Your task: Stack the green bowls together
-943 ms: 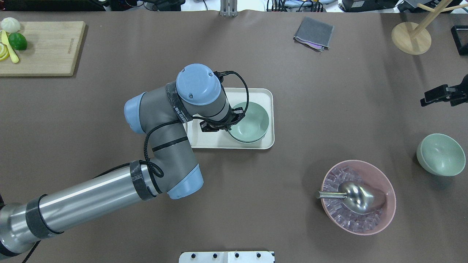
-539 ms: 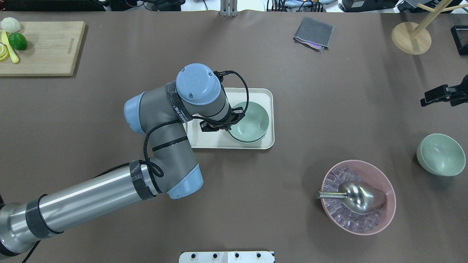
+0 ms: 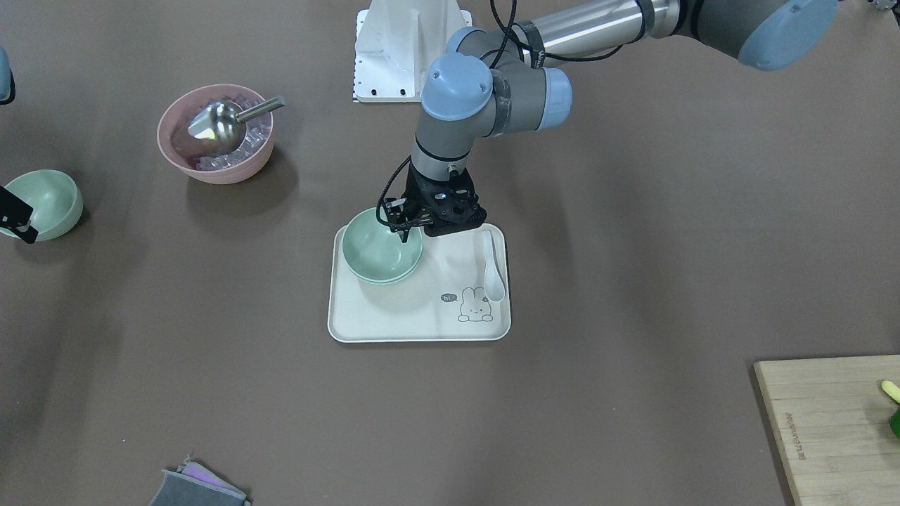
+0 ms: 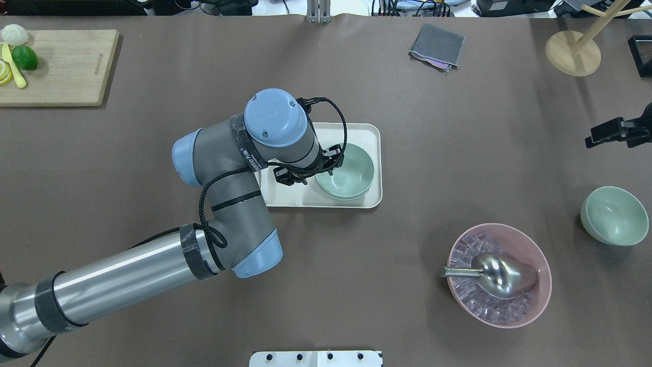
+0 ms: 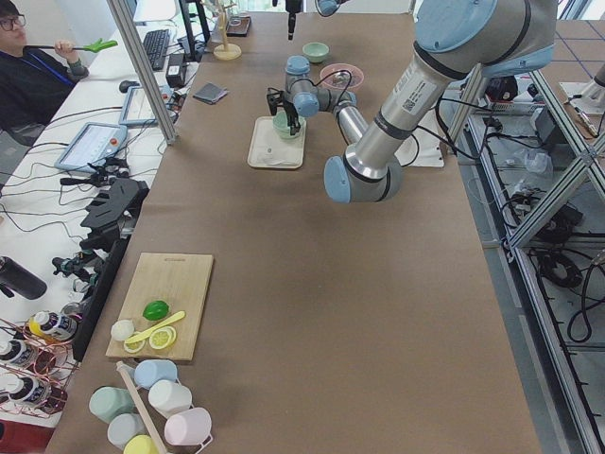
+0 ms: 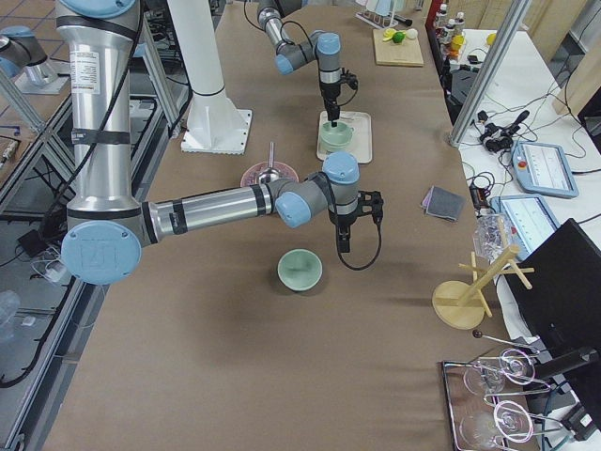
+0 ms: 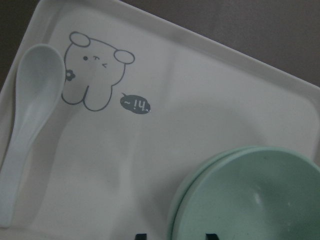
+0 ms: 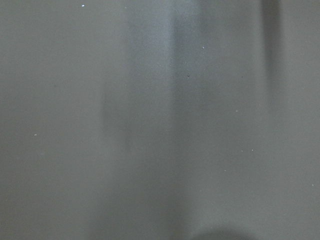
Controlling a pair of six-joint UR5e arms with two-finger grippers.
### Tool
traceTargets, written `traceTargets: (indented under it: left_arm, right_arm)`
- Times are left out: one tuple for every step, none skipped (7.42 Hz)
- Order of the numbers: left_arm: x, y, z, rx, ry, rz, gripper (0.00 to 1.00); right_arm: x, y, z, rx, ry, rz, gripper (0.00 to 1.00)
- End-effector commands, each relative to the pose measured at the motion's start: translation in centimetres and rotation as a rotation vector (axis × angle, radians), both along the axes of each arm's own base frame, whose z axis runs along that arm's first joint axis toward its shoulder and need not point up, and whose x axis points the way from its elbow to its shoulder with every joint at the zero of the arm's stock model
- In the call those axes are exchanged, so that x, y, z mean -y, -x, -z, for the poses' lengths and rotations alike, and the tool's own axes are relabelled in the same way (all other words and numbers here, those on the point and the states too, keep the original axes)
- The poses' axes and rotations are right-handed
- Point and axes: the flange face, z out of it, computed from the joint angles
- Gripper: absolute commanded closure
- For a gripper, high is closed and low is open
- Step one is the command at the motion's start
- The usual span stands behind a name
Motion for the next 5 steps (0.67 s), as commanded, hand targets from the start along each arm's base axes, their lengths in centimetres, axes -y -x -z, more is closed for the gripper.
traceTargets:
  left_arm:
    - [0.0, 0.9, 1.2, -0.036, -0.018, 0.001, 0.02]
    - [0.1, 2.7, 1.5, -0.053, -0.028, 0.010, 0.02]
    - [-0.4, 6.3, -0.2, -0.070, -0.055, -0.038, 0.02]
    - [0.0, 12.5, -3.6, -0.070, -0.076, -0.100, 0.02]
    - [1.0, 18.8, -6.0, -0.054, -0.110, -0.138, 0.02]
  right_arm:
    - [0.1, 0.0, -0.2, -0.007, 0.002, -0.002, 0.00]
    - [-0.1, -0.1, -0.5, -0.011, 0.004, -0.003, 0.00]
    - [-0.4, -0.3, -1.0, -0.015, 0.011, -0.004, 0.00]
    - [-1.1, -0.6, -1.8, -0.020, 0.024, -0.003, 0.00]
    - [-2.2, -1.1, -2.8, -0.028, 0.036, 0.003, 0.00]
